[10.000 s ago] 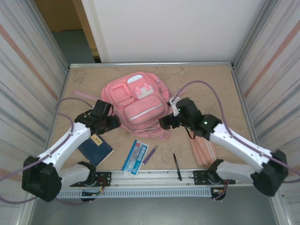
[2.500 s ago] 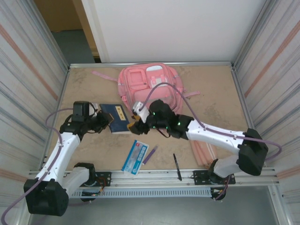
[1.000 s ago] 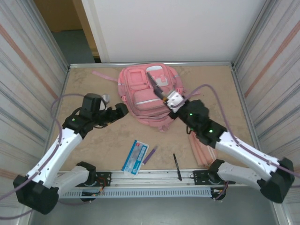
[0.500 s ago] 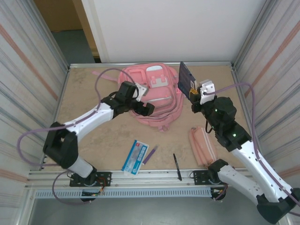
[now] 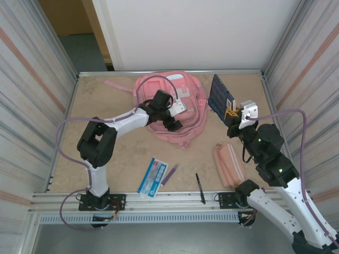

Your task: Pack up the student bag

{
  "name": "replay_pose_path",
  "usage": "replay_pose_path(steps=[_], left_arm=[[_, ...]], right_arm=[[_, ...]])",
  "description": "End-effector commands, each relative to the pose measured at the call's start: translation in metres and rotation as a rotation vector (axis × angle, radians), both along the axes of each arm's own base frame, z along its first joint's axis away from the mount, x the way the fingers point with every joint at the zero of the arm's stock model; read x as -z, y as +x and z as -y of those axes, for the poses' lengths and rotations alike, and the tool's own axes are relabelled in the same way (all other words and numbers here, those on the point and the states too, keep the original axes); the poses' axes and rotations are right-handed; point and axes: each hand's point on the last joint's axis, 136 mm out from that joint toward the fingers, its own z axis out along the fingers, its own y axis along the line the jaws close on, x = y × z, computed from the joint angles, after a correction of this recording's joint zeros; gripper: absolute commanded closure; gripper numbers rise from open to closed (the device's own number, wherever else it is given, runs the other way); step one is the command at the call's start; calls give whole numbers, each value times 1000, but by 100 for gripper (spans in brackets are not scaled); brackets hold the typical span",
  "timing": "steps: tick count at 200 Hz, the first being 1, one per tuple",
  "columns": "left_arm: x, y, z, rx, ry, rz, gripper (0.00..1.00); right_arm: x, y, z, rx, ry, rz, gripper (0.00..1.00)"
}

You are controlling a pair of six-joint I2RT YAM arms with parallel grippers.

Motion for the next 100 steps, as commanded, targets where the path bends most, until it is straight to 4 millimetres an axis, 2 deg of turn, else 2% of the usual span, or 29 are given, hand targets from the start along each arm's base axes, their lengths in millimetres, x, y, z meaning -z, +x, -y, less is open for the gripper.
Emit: replay_pose_path(steps=[1,14,34,51,76,91,100], left_arm=[[13,19,0,5,135,126,34],[15,28,0,-28,138,139,50],[13,33,5,-27,120,165,64],[12,37,5,-43,132,174,73],[18,40,4,-36,182,196,74],[26,35,8,-7,240,202,94],[24,33,10,-5,260,234,98]], right_arm=[[-4,-1,-2,-16,34,4,100],[-4,1,-7,-33,67,-28,100],[-4,1,-17,-80,67,-52,100],[-2,2,-20,-90,65,-65,100],[2,2,-22,-100,67,-78,100],[7,1,-25,-117,47,-84,100],[11,0,-28,-136,24,-83,100]])
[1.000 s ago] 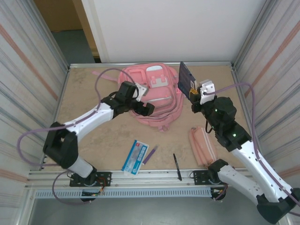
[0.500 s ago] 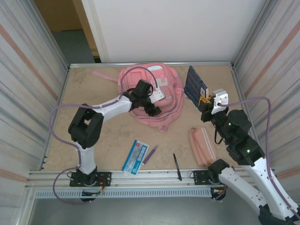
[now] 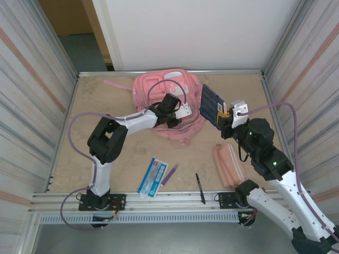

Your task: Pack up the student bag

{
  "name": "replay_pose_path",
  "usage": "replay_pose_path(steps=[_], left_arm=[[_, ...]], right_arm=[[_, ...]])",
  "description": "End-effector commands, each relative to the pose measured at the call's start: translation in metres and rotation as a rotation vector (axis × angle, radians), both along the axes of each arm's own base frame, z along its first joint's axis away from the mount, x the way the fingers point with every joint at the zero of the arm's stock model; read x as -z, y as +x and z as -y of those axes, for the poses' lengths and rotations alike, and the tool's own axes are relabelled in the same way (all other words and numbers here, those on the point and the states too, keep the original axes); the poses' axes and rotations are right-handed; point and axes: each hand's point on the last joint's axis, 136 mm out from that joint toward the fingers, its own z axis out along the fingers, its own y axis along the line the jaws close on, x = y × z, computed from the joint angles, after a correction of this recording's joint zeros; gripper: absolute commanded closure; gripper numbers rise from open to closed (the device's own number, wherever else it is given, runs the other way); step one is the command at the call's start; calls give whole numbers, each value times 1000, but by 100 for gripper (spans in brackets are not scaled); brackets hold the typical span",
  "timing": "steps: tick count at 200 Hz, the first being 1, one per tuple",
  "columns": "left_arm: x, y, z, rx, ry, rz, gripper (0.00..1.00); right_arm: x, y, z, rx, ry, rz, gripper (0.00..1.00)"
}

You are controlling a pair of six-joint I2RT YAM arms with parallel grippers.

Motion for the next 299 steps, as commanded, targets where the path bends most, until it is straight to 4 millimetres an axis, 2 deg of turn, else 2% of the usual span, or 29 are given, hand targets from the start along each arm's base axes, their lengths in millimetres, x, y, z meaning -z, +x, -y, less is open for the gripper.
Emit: replay_pose_path(steps=[1,13,41,60,78,100,124,135,148,161,177,198,224,251,282,299], left_arm=[[1,7,2,3,93,89,98],[-13,2,5,18,64,108,100],[-72,-3,2,25,-5,131,100],[-106,-17,0,124,-36,134,100],[-136,-10,-15,97,-67,149,100],[-161,-5,-30,104,-173,104,100],[-198,-7,-30,157,-324,75,100],[-211,-8,-29,175,-347,78,100],[-218,-13,-26,206,-348,67,100],[-224,-15,-25,211,-358,51,100],[-227,-16,-24,203,-368,20,100],[-228,-23,-22,217,-375,3,100],[-238,-29,-21,227,-393,11,100],[-246,-33,-20,219,-423,4,100],[-249,-37,-19,221,-437,-8,100],[-245,-40,-19,225,-432,-15,100]], right_arm=[[-19,-6,-5,-46,26,55,100],[-16,-8,-6,-65,-12,57,100],[-6,-15,-5,-104,-136,95,100],[-5,-20,5,-77,-167,97,100],[2,-32,-3,-171,-255,106,100],[27,-60,-12,-387,-472,55,100],[37,-86,-18,-569,-586,-21,100],[37,-93,-28,-641,-577,-32,100],[38,-97,-42,-716,-574,-16,100],[37,-92,-54,-731,-623,37,100],[42,-82,-67,-723,-763,126,100],[51,-58,-85,-696,-936,217,100],[56,-36,-118,-715,-1049,337,100],[68,-6,-139,-691,-1163,383,100],[74,35,-155,-515,-1226,448,100],[85,55,-162,-428,-1273,490,100]])
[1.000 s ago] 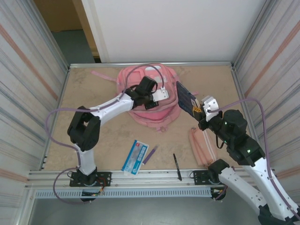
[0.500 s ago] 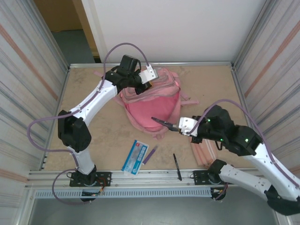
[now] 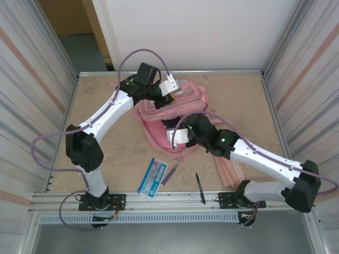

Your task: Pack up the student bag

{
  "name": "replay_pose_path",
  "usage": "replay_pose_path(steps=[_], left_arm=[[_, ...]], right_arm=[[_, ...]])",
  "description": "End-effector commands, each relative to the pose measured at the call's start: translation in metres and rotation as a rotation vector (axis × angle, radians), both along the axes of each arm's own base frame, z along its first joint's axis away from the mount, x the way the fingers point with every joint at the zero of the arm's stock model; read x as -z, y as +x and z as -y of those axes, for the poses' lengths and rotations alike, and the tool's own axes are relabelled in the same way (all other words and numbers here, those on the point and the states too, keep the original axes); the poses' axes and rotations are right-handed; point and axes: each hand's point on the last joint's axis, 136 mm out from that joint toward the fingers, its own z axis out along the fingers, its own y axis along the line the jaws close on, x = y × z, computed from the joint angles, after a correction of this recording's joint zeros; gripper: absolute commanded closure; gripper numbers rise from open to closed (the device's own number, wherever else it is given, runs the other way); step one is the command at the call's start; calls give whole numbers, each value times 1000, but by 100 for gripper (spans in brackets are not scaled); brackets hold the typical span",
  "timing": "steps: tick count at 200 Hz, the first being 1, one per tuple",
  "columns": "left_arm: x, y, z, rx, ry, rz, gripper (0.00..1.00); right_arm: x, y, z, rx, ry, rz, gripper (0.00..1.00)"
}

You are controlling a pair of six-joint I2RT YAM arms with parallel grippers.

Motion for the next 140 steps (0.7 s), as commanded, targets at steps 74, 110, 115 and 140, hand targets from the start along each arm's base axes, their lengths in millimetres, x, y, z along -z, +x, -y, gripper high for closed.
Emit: replay_pose_path(steps=[74,110,115,140], left_arm=[[-71,-17,9,33,-138,123,100],[-69,-21,8,32,-133,117,100],[-69,-22,7,30,-132,119,100],[-60,-21,5,18,-112,108,100]], right_arm=[[22,85,-35,98,-17,401,100],[56,114,-38,108,-116,365,100],[58,118,-39,110,-120,367,100],[74,143,-38,139,-161,377,100]])
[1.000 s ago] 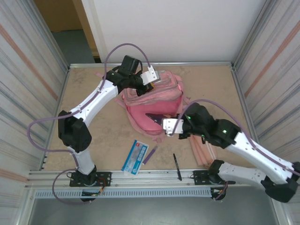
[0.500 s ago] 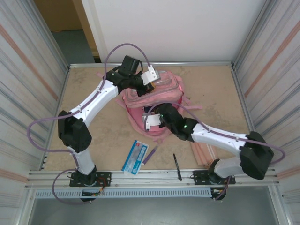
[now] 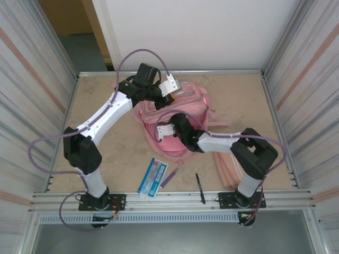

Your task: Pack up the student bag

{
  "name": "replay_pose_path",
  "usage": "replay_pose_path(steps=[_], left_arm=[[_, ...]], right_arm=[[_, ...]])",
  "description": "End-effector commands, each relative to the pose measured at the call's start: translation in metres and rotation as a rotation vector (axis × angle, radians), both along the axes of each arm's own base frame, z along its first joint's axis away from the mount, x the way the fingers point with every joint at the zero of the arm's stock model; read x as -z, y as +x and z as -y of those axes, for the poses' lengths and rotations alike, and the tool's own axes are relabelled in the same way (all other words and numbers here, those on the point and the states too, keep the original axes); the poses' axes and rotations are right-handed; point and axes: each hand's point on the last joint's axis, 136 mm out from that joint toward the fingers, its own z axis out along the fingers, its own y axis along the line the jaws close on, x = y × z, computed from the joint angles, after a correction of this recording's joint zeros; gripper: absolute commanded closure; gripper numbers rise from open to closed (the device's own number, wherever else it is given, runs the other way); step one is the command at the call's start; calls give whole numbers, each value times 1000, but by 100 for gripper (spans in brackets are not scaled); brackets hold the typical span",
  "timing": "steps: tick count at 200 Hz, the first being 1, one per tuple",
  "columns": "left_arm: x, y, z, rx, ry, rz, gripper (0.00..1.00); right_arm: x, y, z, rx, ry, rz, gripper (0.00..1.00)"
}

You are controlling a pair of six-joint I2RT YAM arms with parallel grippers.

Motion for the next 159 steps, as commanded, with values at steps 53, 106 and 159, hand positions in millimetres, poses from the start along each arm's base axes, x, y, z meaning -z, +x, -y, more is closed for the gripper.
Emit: replay_pose_path(steps=[53,106,159], left_arm=[[-51,-10,4,14,-98,102,100],[-47,-6,3,5,-87,102,100],[-32,-3,0,-17,-62,76,100]], right_arm=[[19,70,-7,72,12,203,100],[63,56,2,77,-2,12,88],[56,39,10,99,79,-106,63]])
